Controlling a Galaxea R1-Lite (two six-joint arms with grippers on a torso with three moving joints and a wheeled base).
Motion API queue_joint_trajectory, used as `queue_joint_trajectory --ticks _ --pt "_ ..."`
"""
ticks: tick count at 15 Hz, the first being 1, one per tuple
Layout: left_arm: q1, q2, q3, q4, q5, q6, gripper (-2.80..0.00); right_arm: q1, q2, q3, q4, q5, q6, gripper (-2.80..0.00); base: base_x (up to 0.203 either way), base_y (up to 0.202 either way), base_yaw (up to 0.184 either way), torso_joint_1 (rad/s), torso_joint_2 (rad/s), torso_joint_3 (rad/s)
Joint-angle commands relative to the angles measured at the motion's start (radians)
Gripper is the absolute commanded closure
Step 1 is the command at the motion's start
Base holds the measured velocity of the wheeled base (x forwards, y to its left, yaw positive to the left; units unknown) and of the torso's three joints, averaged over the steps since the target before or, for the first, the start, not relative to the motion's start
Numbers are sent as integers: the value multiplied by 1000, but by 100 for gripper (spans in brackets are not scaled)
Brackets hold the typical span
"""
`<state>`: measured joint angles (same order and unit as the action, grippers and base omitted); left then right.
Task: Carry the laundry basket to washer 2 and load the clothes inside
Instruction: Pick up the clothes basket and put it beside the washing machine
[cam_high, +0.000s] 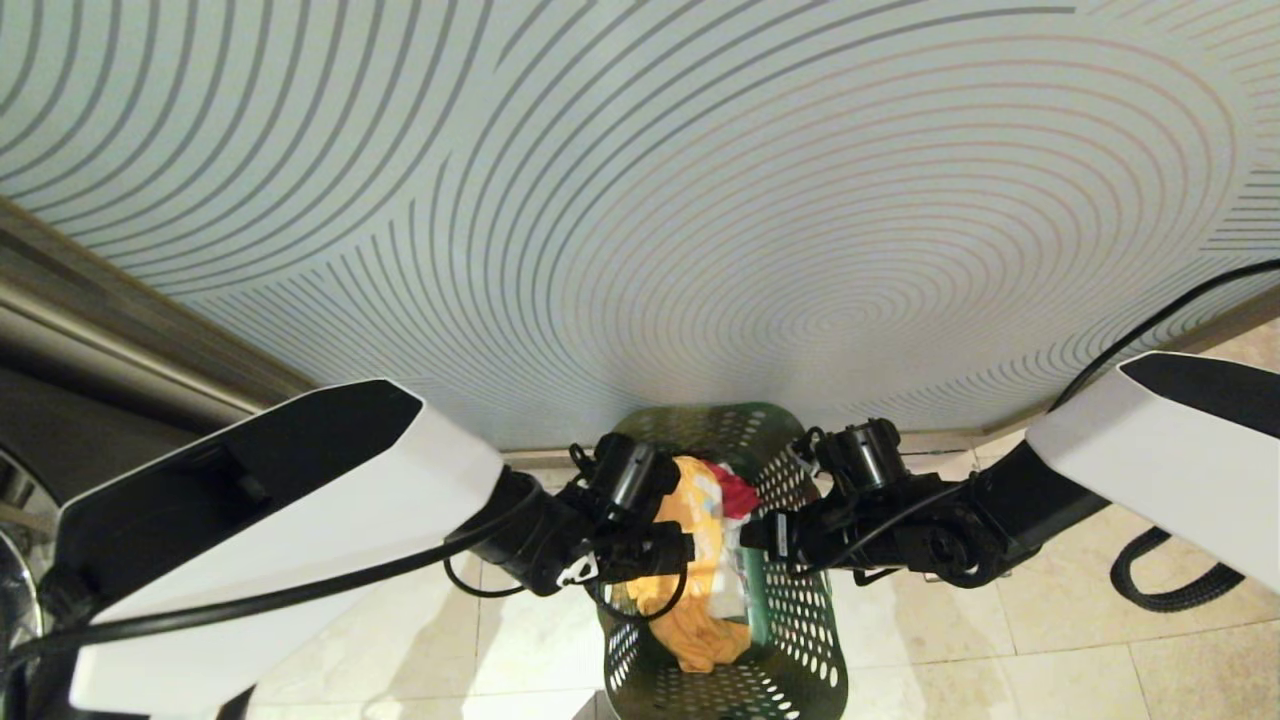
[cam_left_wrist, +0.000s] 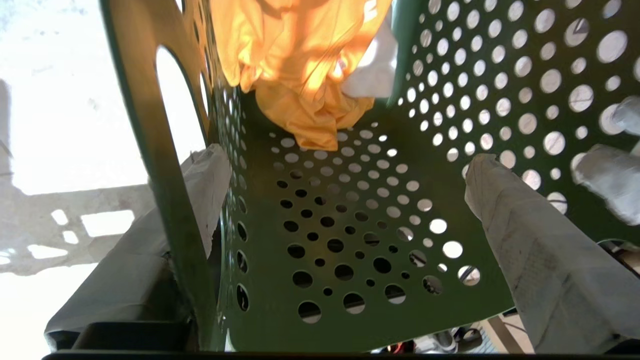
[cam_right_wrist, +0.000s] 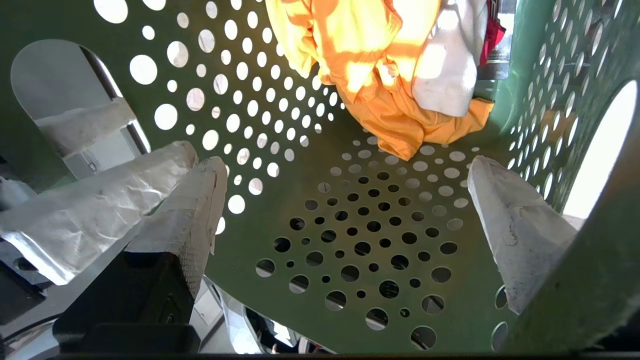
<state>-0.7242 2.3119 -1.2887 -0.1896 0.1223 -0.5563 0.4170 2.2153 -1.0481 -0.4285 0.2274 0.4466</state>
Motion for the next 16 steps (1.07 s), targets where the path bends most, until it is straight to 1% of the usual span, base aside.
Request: queue_joint_trajectory --ticks 1,4,8,11,12,13,14,16 --pt "-1 1 6 -2 0 -5 -280 0 1 0 -3 1 3 -280 0 0 0 0 0 0" --pt "-4 4 6 -1 -1 -5 -280 1 1 2 -3 1 3 -280 0 0 0 0 0 0" --pt "-44 17 26 6 -13 -8 -280 2 -2 8 -3 -2 1 -280 0 0 0 0 0 0" --pt "-67 30 25 5 -13 -22 -280 2 -3 11 -3 -2 3 -280 0 0 0 0 0 0" --pt "-68 32 25 5 -13 -22 0 2 -3 11 -3 -2 3 -280 0 0 0 0 0 0" --pt "-69 32 25 5 -13 -22 0 2 -3 11 -3 -2 3 -280 0 0 0 0 0 0" --pt "-69 34 25 5 -13 -22 0 2 -3 14 -3 -2 1 0 0 0 0 0 0 0" --pt "-69 39 25 5 -12 -22 0 3 -5 19 -3 -3 0 0 0 0 0 0 0 0"
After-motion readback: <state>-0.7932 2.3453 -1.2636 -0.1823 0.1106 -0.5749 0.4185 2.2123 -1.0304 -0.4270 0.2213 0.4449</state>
